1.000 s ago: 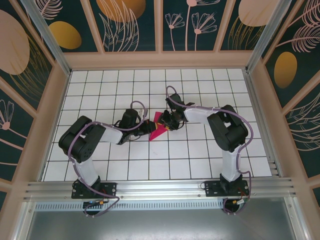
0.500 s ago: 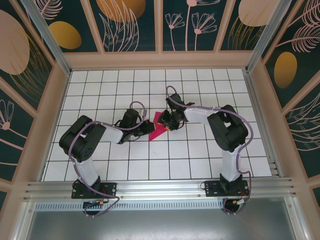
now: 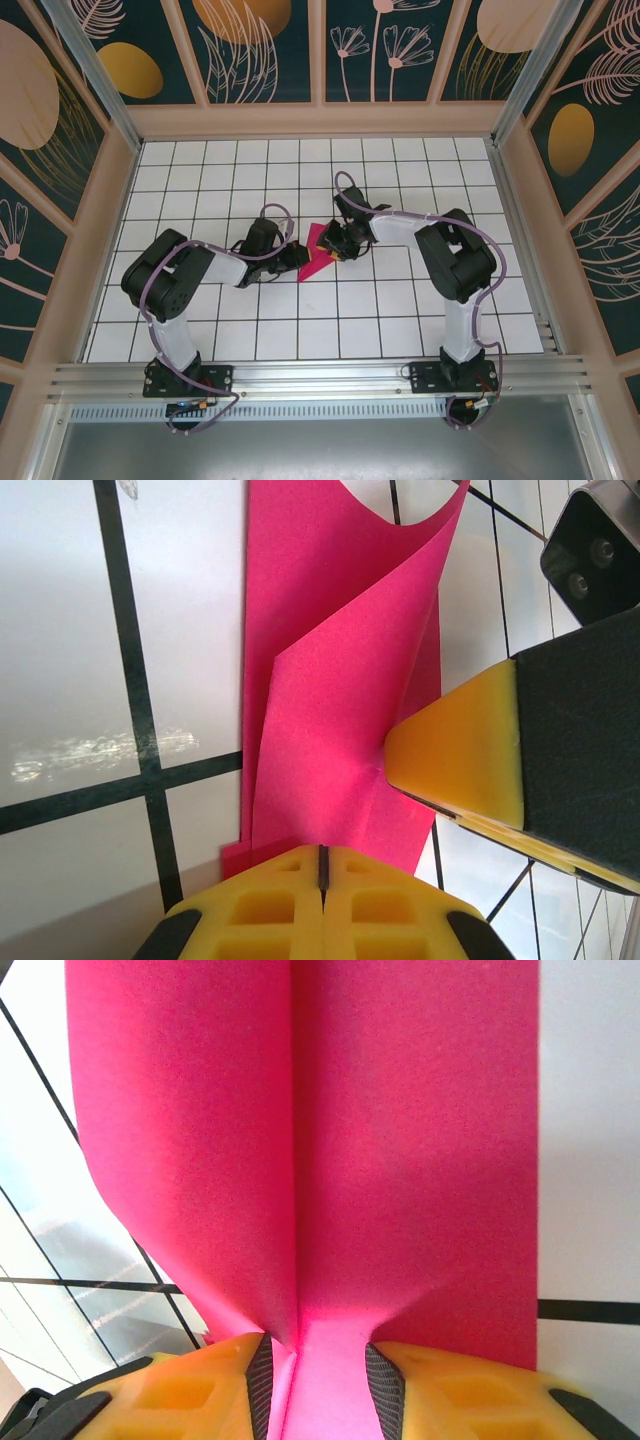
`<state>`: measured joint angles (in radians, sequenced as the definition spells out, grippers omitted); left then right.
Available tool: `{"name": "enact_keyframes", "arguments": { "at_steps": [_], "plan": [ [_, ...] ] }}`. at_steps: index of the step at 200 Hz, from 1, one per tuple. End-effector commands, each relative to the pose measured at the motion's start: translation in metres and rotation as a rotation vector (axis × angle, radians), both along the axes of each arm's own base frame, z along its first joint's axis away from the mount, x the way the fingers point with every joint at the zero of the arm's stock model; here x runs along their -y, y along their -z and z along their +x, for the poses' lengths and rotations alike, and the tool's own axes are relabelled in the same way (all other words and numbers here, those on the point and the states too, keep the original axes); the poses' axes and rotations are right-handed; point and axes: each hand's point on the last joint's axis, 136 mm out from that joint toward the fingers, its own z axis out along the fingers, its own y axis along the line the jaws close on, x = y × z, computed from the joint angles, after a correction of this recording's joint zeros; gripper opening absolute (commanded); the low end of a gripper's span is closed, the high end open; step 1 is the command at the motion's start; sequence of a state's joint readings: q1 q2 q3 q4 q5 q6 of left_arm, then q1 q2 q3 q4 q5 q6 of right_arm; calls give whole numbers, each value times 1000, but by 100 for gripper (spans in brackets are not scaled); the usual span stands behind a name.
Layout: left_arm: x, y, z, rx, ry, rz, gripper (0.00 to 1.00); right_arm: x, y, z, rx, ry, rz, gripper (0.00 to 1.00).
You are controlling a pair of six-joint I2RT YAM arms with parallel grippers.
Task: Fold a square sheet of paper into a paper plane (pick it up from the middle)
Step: Fourth fold the wing at the center of the table.
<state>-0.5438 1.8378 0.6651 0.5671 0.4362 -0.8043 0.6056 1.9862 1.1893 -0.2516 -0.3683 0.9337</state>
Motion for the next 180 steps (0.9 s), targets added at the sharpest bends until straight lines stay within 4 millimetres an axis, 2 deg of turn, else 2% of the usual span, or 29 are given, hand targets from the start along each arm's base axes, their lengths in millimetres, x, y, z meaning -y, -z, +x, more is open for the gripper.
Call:
{"name": "enact_keyframes", "arguments": {
  "at_steps": [1,53,80,102,138,164,180],
  "plan": [
    [-4,9,-1,-21,5,33,5,75,97,-46,-208,64,-339,37],
    [-10,15,-3,-37,-19,62,4,73,98,-45,-205,52,-332,39],
    [-13,19,-2,-52,-31,86,4,61,83,-34,-156,30,-280,40],
    [-17,24,-5,-77,-37,109,3,45,50,-12,-47,-3,-199,40],
    [-22,33,-9,-114,-45,148,0,29,-27,26,183,-22,-64,40],
    [-22,38,-12,-130,-35,153,0,20,-67,30,322,-57,45,37],
    [-22,40,-14,-135,-24,156,0,13,-73,28,361,-101,96,30]
  ]
}}
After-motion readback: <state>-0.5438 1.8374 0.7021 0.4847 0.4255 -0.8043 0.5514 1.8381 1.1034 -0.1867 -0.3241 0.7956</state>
